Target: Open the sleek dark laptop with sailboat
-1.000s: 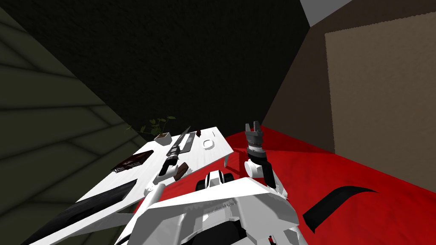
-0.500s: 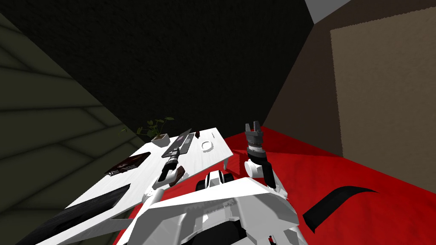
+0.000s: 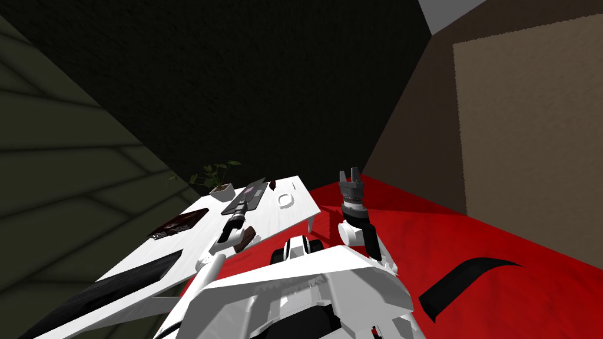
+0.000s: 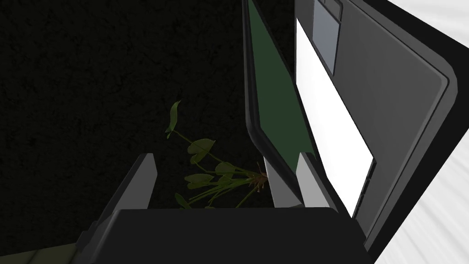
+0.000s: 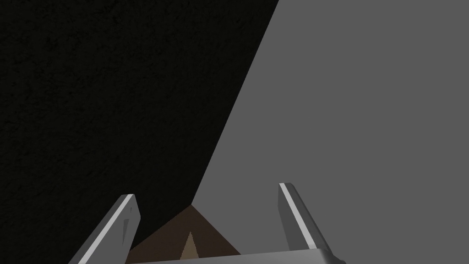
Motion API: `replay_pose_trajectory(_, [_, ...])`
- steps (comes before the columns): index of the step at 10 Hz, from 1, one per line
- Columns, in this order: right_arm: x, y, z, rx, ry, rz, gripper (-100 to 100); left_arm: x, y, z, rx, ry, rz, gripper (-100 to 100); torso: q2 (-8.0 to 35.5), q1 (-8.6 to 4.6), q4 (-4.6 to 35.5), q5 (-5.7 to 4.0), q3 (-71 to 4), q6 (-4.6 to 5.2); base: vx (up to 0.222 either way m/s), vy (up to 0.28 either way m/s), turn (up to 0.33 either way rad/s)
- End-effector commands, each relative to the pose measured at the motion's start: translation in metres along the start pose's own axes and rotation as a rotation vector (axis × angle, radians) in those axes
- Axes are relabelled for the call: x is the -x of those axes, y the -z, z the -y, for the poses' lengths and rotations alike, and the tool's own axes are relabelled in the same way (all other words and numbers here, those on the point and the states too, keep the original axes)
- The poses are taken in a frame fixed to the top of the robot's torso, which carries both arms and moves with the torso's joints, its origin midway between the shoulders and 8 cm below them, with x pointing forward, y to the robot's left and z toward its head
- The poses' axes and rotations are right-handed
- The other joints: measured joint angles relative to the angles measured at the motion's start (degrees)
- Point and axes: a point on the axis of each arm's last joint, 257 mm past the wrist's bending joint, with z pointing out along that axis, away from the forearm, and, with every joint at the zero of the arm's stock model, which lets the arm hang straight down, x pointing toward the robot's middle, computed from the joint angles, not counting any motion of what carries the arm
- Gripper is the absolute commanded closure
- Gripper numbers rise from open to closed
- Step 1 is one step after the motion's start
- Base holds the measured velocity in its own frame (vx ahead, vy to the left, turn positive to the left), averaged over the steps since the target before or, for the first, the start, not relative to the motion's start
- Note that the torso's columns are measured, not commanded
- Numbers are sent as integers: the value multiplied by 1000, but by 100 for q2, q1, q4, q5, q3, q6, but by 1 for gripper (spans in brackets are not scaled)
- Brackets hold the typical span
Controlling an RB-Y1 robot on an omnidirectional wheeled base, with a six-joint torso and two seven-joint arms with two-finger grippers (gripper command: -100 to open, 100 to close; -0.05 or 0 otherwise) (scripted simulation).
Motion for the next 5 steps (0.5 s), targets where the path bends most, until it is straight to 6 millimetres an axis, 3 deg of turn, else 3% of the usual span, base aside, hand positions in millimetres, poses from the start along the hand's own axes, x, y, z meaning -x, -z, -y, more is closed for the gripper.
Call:
replay_pose_trajectory(1, [0, 0, 0, 0, 0, 0, 0, 8, -13, 18, -6, 0, 4, -100, -3, -4, -1, 0, -2, 3, -45, -18, -18])
replay_pose_trajectory(3, [0, 0, 0, 0, 0, 0, 0, 13, -22, 28, -5, 1, 6, -100, -3, 1, -1, 1, -1, 2, -43, -21, -11])
replay_pose_trajectory(4, [0, 0, 0, 0, 0, 0, 0, 10, -18, 22, 0, 1, 5, -100, 1, 1, -2, 3, 1, 1, -19, -11, -6])
replay_pose_trajectory(5, [0, 0, 0, 0, 0, 0, 0, 10, -18, 21, 4, 2, 5, 0, -4, 8, -4, 5, -1, -2, 0, 0, 0])
